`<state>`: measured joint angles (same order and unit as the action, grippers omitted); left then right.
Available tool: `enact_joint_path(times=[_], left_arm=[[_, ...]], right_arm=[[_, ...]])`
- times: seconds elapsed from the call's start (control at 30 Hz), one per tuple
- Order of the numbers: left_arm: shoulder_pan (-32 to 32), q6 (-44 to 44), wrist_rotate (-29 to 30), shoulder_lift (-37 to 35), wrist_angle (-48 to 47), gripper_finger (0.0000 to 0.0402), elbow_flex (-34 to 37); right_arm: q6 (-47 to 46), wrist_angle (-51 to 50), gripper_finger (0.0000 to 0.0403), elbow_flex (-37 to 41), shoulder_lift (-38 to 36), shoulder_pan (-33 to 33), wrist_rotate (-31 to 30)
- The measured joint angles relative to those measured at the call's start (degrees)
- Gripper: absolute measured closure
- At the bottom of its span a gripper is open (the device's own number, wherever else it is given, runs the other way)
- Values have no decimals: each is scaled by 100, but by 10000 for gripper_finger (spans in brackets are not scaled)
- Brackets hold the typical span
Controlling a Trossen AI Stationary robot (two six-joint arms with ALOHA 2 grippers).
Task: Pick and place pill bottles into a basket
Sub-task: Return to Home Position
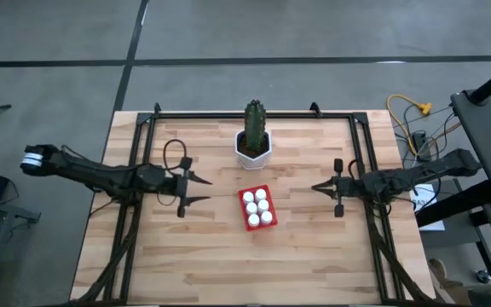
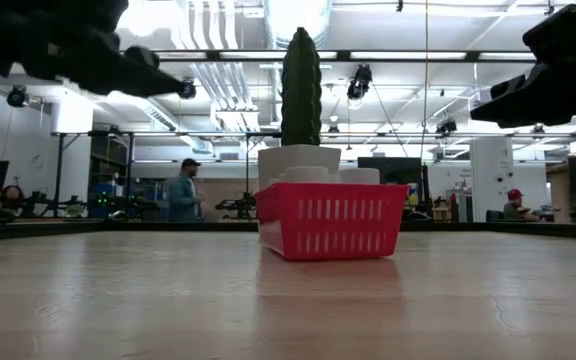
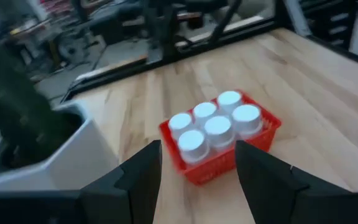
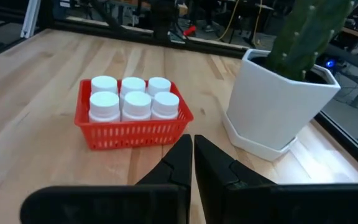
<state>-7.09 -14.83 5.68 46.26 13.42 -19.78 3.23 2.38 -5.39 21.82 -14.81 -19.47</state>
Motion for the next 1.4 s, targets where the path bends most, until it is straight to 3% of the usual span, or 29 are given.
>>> enact_joint_path(times=[0.2,0.43,0.6,1.03,1.4], left_arm=[[2,249,251,-499,42,245,478],[2,250,291,-1062,18,339,852],[2,362,395,-1408,58,395,1147],[2,704,147,-2392,17,400,1918],[0,708,-263,-3111,-732,400,1931]], right_arm=[[-8,-672,394,-2,-765,0,-4],[-343,-1671,394,0,-1487,0,-13],[-121,-1739,394,-4,-1686,14,-21],[-161,-1743,394,-7,-1871,20,-21],[-478,-1743,394,-7,-1869,20,47]])
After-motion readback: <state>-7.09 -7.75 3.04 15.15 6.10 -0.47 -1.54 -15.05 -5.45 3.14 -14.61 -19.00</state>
